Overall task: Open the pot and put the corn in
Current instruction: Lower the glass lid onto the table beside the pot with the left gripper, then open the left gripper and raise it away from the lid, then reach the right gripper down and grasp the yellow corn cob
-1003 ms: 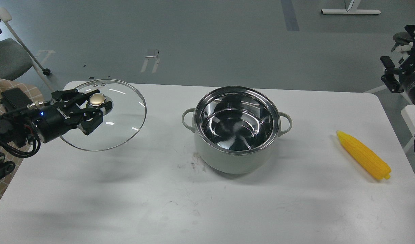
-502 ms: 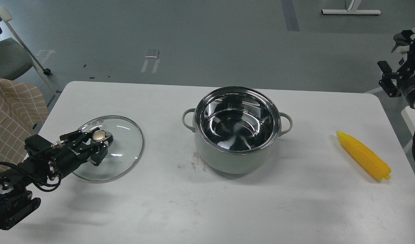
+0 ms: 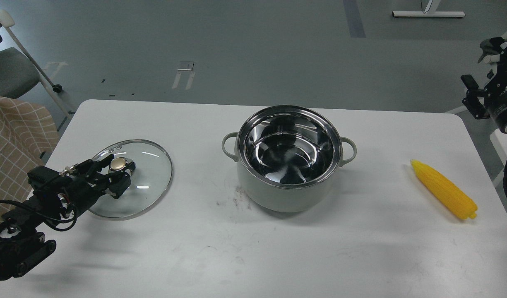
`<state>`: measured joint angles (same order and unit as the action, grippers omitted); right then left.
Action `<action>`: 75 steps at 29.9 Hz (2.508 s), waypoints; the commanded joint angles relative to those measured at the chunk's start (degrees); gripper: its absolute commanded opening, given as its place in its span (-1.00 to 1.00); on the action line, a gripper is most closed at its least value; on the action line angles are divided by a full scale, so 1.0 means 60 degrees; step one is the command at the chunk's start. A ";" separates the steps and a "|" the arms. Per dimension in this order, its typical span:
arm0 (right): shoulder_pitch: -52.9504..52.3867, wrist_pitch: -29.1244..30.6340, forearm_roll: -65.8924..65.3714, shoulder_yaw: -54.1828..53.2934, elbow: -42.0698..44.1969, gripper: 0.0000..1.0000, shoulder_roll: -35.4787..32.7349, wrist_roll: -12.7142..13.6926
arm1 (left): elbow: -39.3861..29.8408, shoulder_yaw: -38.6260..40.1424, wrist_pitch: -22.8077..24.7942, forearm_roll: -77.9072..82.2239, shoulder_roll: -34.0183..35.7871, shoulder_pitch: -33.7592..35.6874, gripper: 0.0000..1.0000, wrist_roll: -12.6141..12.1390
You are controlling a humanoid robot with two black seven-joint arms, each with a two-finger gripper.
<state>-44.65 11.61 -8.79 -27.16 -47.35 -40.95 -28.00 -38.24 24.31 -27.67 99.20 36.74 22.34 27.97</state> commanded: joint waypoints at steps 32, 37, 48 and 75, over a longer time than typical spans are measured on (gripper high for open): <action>0.0014 0.0102 -1.0508 0.0161 -0.0927 1.00 -0.2035 0.0000 | -0.3427 0.0402 0.5705 -1.0580 0.1671 0.5197 0.91 0.0006; 0.0175 -0.0306 -1.3615 0.0672 -0.0883 1.00 -0.2198 0.0000 | -0.3413 0.0782 0.7463 -1.2427 0.1245 0.5096 0.91 0.0006; 0.0293 -0.1202 -1.6317 0.2108 -0.0532 1.00 -0.2008 0.0000 | -0.3398 0.1164 0.8317 -1.3340 0.0922 0.4685 0.93 0.0006; 0.0644 -0.2403 -1.6684 0.2754 -0.0106 -1.00 -0.1187 0.0000 | -0.3618 0.1325 0.8244 -1.3340 0.0981 0.4685 0.93 0.0006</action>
<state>-40.58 -2.26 -109.13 -10.14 -46.88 -47.61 -27.99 -59.93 32.25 21.89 19.16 42.60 50.45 28.00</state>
